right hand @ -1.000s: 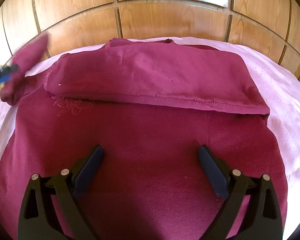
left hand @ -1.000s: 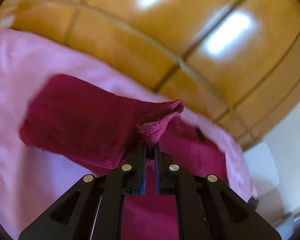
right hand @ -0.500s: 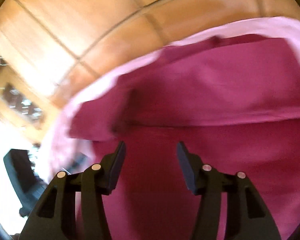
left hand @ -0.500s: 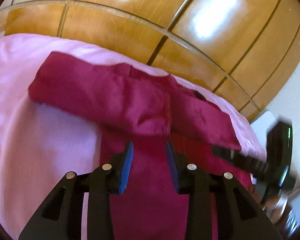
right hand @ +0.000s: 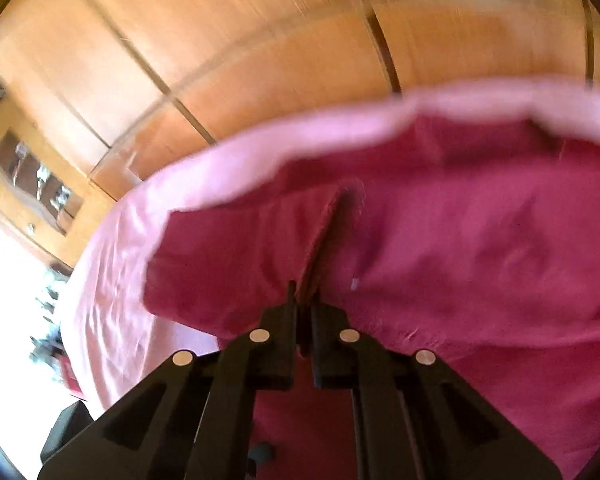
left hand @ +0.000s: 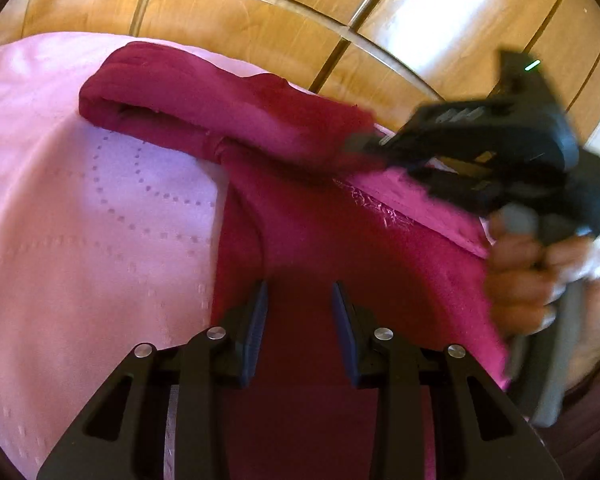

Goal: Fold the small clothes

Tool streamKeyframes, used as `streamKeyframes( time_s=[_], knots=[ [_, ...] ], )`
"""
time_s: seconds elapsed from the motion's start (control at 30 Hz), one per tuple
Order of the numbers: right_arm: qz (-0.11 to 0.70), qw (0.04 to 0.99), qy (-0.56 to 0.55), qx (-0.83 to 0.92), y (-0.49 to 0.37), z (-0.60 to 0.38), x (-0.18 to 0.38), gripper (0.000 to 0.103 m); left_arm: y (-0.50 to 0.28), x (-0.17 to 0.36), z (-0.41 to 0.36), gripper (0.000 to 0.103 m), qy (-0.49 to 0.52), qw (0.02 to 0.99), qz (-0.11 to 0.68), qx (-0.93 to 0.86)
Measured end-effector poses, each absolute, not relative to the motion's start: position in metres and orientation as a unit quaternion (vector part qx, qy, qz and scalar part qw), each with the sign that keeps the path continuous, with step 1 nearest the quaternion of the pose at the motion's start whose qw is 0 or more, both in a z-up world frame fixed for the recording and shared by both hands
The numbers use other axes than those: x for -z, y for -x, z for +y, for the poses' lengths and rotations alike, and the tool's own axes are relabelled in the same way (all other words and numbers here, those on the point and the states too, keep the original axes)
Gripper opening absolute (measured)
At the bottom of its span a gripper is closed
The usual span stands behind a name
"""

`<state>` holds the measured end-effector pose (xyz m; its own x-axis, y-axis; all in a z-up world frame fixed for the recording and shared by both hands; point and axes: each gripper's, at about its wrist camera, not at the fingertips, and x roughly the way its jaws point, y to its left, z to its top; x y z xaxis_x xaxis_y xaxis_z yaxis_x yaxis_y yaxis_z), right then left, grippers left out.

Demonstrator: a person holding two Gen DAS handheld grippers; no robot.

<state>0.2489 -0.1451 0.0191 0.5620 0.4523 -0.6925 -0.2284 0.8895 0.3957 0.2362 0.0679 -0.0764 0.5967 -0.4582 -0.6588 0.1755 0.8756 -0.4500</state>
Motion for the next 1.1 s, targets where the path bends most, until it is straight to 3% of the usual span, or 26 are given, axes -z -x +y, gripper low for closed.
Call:
streamKeyframes(
  time_s=[0.27, 0.73, 0.83, 1.1],
  knots=[
    [0.356, 0.920, -0.076, -0.145, -0.236, -0.225, -0.089, 0.004, -0.237, 0.078, 0.068, 0.032, 0.169, 0.878, 0.410, 0.179],
    [0.443, 0.876, -0.187, 0.024, -0.249, -0.394, 0.013, 0.005, -0.233, 0.073, 0.063, 0.032, 0.137, 0.881, 0.421, 0.168],
    [0.457, 0.863, -0.214, 0.033, -0.252, -0.413, 0.035, 0.005, -0.232, 0.058, 0.068, 0.032, 0.146, 0.873, 0.432, 0.176],
    [0.442, 0.863, -0.243, 0.015, -0.237, -0.421, 0.035, 0.005, -0.264, -0.008, 0.060, 0.032, 0.125, 0.906, 0.356, 0.191]
  ],
)
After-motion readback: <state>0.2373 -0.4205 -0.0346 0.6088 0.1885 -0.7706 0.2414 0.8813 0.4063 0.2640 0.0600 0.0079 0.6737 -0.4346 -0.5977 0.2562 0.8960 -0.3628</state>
